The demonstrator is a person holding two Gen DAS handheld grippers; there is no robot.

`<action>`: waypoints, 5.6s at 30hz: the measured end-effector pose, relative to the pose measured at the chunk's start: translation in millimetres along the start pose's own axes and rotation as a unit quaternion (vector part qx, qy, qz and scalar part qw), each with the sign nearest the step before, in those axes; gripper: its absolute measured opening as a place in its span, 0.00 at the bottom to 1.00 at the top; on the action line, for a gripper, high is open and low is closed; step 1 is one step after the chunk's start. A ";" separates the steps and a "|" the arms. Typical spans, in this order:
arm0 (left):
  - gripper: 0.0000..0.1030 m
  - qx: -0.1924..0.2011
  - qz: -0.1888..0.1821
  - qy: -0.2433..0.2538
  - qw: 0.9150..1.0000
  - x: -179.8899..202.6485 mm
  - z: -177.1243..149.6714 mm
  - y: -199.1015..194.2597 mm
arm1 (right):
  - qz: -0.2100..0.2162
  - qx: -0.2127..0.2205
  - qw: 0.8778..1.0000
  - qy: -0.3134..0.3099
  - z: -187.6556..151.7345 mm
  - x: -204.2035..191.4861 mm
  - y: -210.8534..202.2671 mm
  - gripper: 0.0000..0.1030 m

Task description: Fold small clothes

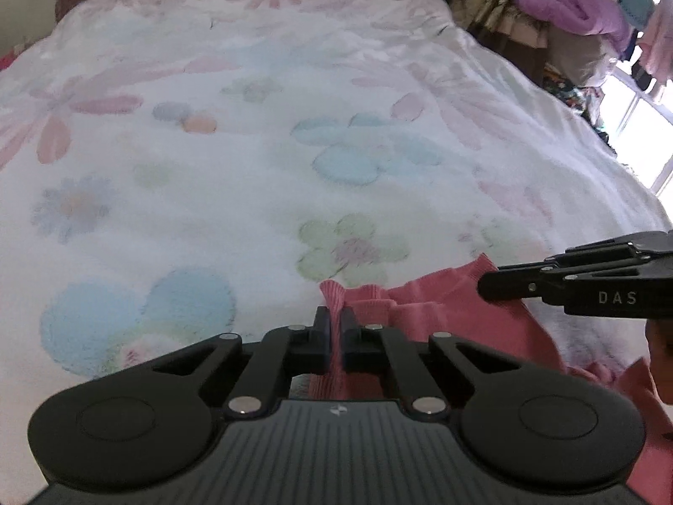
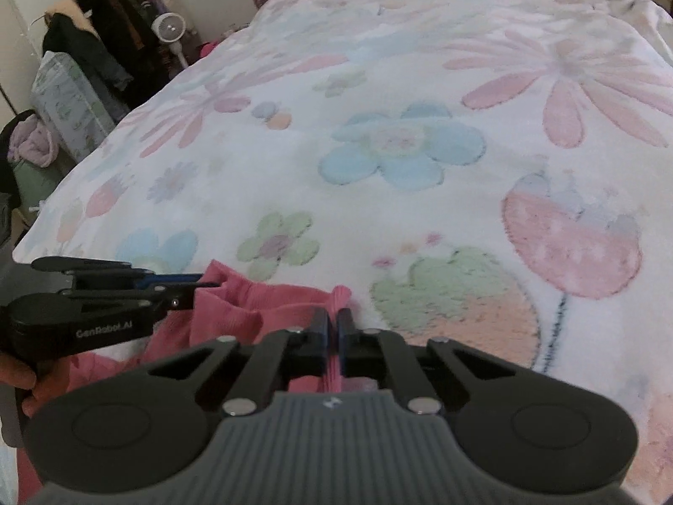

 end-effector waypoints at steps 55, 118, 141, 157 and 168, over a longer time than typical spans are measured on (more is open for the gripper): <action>0.31 -0.003 0.082 -0.002 0.997 80.9 -135.2 -141.4 | -0.061 0.040 0.997 -0.002 -178.0 -102.8 -144.2 0.31; 0.42 0.042 0.138 -0.133 0.981 -44.0 -155.5 -225.5 | -0.006 -0.009 1.000 0.011 -113.3 -255.5 -38.3 0.06; 0.45 0.026 0.008 -0.195 0.981 -1.8 -174.8 -284.5 | 0.027 0.040 0.999 0.003 -132.2 -230.9 -181.9 0.46; 0.17 -0.042 0.089 -0.143 0.985 15.9 -194.3 -277.7 | 0.057 0.011 0.995 -0.080 -161.7 -220.9 -147.7 0.00; 0.42 -0.002 0.058 -0.221 0.974 -9.7 -191.5 -295.3 | 0.091 -0.061 0.967 -0.229 -237.1 -296.7 -121.5 0.01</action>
Point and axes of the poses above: each gripper's, at about its wrist camera, not at the fingertips, and y roughly the way its jaws point, x to its right, z to its top, the point moved 1 cm from there along y, roughly the way its jaws point, and after that the axes turned 5 degrees about x, right-handed, at the moved point
